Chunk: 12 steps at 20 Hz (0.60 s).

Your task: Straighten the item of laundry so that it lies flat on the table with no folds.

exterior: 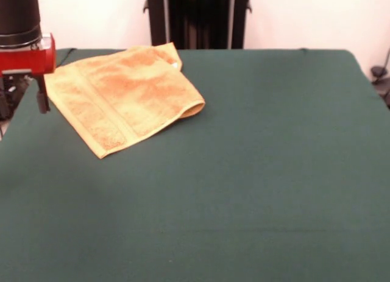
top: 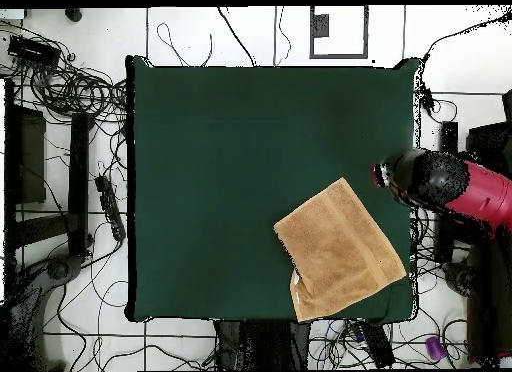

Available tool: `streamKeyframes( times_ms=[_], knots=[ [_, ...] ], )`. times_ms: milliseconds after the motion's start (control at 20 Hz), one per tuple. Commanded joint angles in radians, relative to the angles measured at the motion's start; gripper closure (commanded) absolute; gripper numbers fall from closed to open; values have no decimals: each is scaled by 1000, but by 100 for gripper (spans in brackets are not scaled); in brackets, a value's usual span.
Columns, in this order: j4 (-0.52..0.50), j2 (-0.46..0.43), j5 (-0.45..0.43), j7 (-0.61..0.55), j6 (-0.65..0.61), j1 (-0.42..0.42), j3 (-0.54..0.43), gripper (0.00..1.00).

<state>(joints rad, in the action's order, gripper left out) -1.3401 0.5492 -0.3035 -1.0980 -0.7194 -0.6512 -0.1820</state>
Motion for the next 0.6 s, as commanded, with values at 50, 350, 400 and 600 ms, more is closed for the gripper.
streamKeyframes(
  times_ms=[50,350,400,600],
  knots=[
    [-203,-19,-19,-37,66,22,-92,0],
    [-248,-11,-16,-78,119,18,-83,0],
    [-251,-11,-14,-82,124,18,-83,0],
    [-268,-13,-7,-101,148,21,-81,0]
  ],
)
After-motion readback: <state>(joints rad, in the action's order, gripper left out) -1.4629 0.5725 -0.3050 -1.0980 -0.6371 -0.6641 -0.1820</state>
